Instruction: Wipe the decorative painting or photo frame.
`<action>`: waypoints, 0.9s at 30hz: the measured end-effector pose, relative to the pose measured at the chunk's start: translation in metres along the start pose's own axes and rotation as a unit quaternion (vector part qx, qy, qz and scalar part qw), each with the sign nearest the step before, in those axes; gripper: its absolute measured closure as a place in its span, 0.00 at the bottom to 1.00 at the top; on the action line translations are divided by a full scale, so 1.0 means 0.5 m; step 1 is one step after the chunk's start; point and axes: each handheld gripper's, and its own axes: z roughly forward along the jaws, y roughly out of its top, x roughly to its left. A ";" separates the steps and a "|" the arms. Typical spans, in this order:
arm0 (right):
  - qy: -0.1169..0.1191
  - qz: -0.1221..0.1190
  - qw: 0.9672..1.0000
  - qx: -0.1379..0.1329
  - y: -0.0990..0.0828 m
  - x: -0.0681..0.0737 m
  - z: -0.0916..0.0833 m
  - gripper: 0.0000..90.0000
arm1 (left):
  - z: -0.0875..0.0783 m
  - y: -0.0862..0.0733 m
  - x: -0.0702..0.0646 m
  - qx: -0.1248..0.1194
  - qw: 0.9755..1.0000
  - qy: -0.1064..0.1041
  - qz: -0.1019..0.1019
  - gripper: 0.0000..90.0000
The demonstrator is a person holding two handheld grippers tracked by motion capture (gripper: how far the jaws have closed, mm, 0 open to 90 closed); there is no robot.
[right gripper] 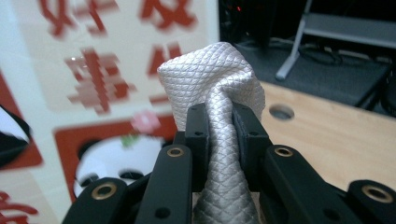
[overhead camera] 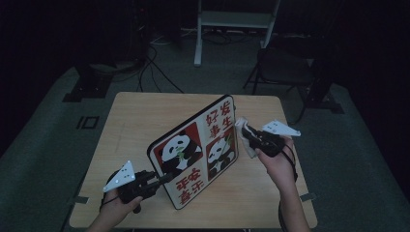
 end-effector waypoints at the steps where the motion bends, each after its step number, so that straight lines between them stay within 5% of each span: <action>1: 0.002 0.000 1.000 -0.007 0.009 0.003 -0.001 0.87 | 0.000 0.000 0.000 0.000 1.000 0.000 0.000 0.82; 15: 0.016 -0.030 0.998 -0.058 0.118 0.050 0.018 0.87 | 0.000 0.000 0.001 0.000 1.000 0.000 -0.002 0.82; 27: 0.010 -0.040 0.998 -0.040 0.134 0.061 0.065 0.87 | -0.002 0.002 0.004 0.005 1.000 -0.005 0.002 0.81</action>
